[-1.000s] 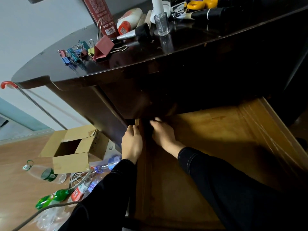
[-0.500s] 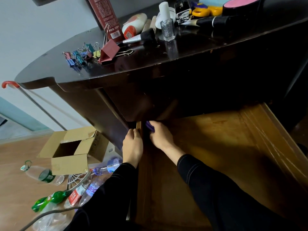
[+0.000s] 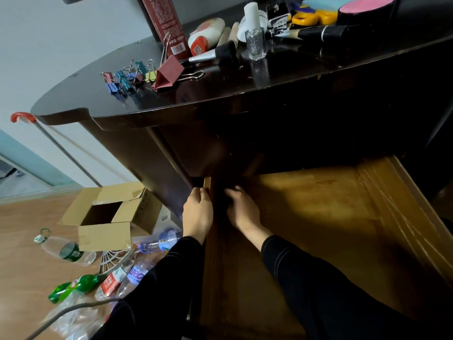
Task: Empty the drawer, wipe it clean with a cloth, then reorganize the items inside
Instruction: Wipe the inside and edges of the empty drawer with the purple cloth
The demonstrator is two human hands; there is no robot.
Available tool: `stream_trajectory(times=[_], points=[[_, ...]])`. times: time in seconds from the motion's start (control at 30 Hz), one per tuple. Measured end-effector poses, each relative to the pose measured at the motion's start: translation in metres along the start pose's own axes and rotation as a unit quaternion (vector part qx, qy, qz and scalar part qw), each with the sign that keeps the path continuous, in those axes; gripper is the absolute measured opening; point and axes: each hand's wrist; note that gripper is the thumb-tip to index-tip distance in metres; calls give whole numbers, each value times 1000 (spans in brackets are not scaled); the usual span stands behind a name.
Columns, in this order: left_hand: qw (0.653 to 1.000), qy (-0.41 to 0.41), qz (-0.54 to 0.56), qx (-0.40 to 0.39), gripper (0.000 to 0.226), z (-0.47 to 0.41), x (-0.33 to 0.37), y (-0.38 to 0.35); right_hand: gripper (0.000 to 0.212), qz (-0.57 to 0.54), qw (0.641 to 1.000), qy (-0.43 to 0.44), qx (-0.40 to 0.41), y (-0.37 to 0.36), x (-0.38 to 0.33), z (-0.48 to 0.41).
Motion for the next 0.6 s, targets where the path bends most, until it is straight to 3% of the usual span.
stream_trajectory(times=[0.1, 0.27, 0.4, 0.47, 0.6], points=[[1000, 0, 3, -3, 31, 1, 1, 1, 52, 8, 999, -19, -29, 7, 5, -8], [1000, 6, 11, 4, 32, 0, 1, 0, 53, -76, 993, 37, 86, -4, -16, -1], [1000, 5, 11, 2, 32, 1, 2, 1, 63, 32, 999, 3, -11, -7, 8, 4], [1000, 6, 12, 3, 33, 2, 1, 1, 60, 29, 998, -32, -35, -2, 10, -2], [1000, 6, 12, 2, 31, -1, 2, 0, 53, -75, 992, 36, 95, -7, -14, 1]])
Point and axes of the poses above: each hand's wrist, its own z-axis away from the middle knuckle, its own y-axis out of the back of the hand, x = y × z, and after that the axes turned 10 degrees about x, right-handed
